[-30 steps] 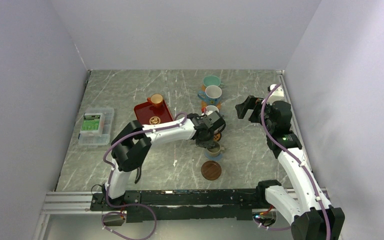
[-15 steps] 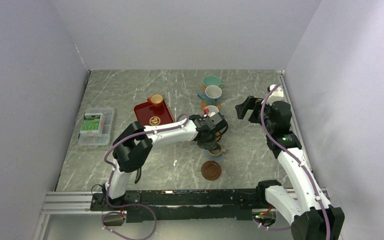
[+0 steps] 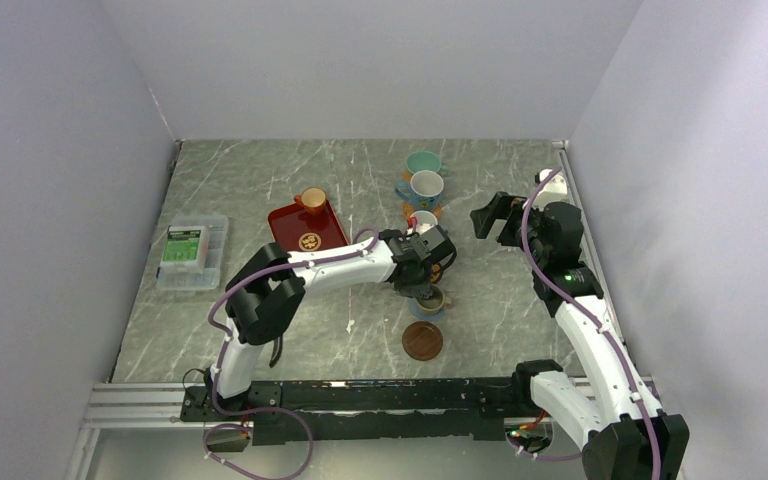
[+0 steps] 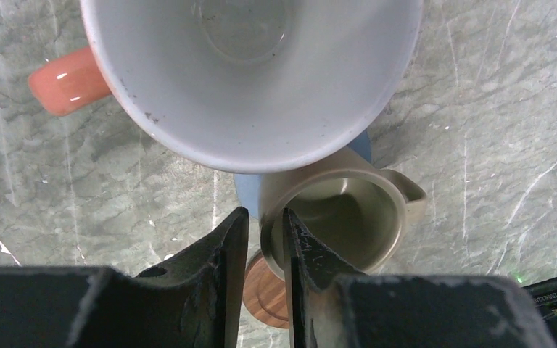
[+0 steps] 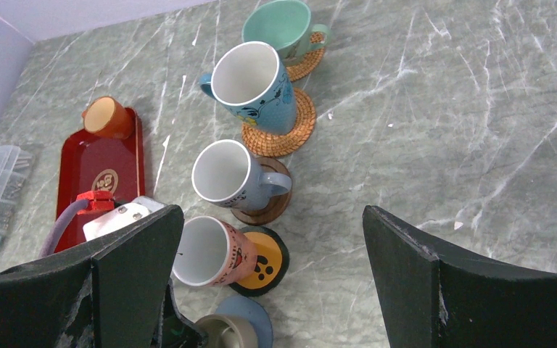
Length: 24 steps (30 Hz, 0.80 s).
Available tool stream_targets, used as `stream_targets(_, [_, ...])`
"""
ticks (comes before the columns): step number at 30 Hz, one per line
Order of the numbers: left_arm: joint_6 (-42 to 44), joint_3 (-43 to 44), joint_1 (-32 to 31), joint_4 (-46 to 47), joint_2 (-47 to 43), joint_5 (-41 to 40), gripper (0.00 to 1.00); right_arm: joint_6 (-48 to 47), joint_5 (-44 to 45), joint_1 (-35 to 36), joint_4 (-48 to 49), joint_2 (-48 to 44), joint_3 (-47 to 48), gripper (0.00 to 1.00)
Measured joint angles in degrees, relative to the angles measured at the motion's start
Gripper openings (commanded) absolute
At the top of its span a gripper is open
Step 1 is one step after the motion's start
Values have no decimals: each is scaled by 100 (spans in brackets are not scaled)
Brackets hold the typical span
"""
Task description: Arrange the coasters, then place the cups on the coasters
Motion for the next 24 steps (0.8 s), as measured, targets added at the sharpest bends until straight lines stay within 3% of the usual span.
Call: stream_targets(24, [-39,-22,-125,-109,-7,-138,25,0,0,0,2,0,-2,100])
